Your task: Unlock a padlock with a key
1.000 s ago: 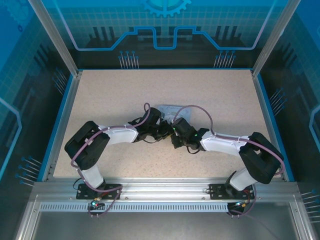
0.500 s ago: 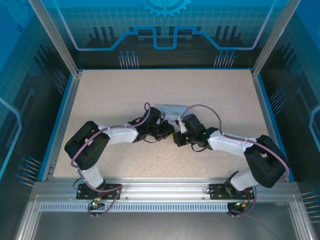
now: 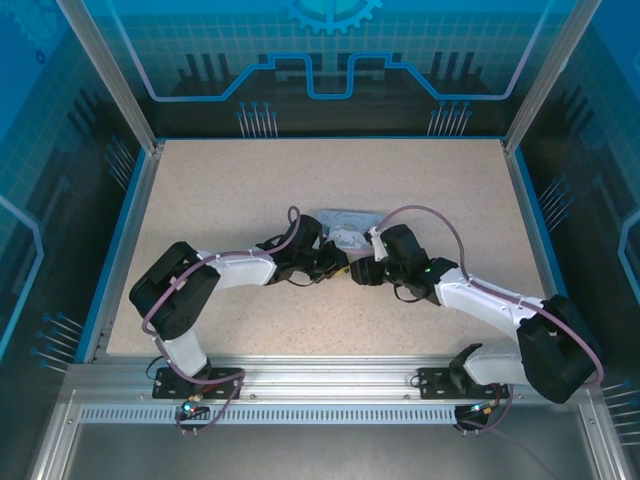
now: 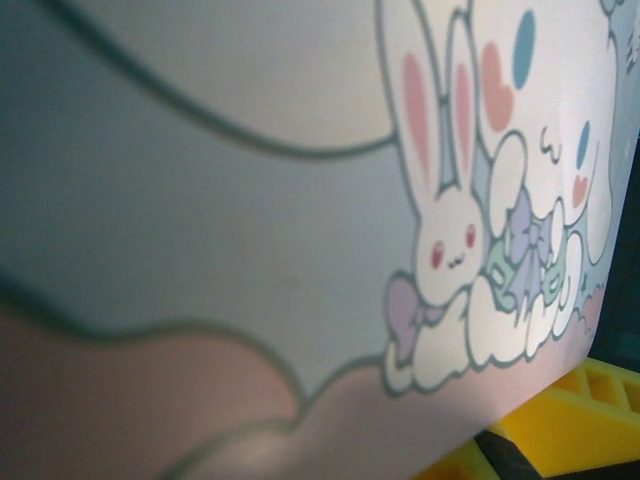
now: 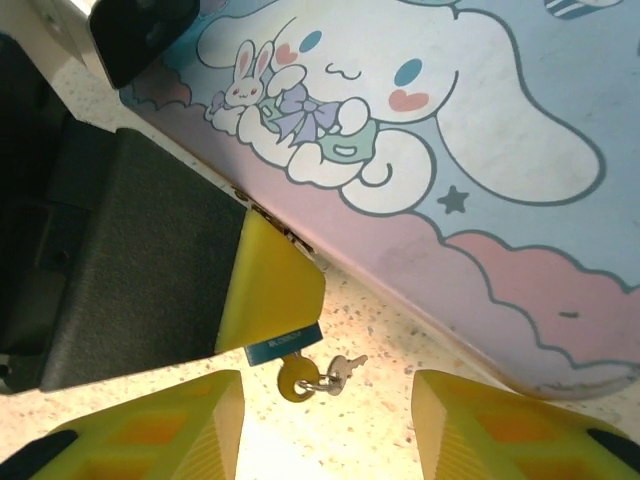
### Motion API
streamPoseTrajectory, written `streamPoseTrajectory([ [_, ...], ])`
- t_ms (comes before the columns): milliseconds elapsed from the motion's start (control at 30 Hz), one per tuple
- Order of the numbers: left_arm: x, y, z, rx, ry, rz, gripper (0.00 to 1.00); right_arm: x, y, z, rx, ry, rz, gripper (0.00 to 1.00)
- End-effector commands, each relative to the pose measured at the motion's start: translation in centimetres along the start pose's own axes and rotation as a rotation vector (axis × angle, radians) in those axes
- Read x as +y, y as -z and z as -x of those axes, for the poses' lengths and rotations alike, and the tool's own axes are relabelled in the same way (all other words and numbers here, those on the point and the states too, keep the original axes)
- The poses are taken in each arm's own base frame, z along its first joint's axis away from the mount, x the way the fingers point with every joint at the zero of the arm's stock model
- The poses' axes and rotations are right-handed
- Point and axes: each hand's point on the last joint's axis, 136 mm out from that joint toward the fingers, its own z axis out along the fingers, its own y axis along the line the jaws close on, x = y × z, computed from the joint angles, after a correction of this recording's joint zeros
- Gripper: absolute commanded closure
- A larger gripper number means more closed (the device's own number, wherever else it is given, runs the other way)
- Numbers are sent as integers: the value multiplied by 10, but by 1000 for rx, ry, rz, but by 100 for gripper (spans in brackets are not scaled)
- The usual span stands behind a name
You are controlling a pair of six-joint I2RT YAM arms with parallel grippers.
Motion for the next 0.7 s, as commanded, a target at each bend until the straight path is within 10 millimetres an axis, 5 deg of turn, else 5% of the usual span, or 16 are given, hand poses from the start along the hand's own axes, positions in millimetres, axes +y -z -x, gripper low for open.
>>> streamPoseTrajectory([
  [0,-9,0,-3,45,33,-29,100,-9,2,-9,17,93,-95,53],
  [667,-14,-1,-2,59,40,-29,100,3,-26,-10,9,324,-280,56],
])
